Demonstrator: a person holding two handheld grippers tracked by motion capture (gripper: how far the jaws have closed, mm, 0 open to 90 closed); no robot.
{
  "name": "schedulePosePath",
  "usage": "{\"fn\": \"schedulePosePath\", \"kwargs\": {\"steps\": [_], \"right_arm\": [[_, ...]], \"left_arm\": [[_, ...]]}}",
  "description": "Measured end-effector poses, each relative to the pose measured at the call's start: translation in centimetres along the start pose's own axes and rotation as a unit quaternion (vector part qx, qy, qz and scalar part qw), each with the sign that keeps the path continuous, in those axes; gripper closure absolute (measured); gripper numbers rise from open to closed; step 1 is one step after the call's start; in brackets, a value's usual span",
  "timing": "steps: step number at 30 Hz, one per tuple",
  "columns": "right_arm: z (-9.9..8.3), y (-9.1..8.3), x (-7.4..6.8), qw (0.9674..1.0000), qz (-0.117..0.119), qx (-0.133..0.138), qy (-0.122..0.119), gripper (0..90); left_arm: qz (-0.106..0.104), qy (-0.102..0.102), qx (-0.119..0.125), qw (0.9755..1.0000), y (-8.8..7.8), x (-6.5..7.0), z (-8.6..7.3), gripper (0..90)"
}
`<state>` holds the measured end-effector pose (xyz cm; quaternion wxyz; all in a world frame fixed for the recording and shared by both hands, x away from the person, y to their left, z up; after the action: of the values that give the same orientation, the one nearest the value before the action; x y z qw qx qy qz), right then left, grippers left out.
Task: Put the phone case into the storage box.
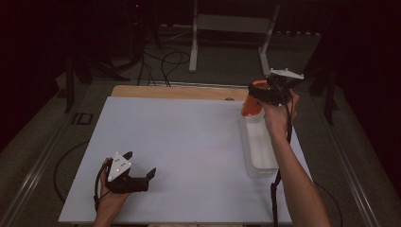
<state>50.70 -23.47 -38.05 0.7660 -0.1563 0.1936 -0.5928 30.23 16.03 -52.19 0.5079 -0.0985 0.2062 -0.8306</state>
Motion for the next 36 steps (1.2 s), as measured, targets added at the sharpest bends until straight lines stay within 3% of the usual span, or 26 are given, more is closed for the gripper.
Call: {"fn": "schedulePosePath", "kwargs": {"steps": [36], "right_arm": [[-0.9, 0.5, 1.4, 0.9997, -0.024, -0.006, 0.005, 16.9]], "left_arm": [[0.0, -0.001, 0.001, 1.0, -0.1, 0.0, 0.0, 0.2]]}}
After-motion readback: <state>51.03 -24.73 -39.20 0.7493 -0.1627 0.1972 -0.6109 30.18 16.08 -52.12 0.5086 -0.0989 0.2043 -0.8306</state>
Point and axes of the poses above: each handheld gripper's, and its own axes: y roughly forward along the jaws, z roughly out of its top, x roughly to its right, the point moved 8 cm from there along y, roughly forward along the jaws, and after that the axes turned 6 degrees about z, right-handed, at the moved point
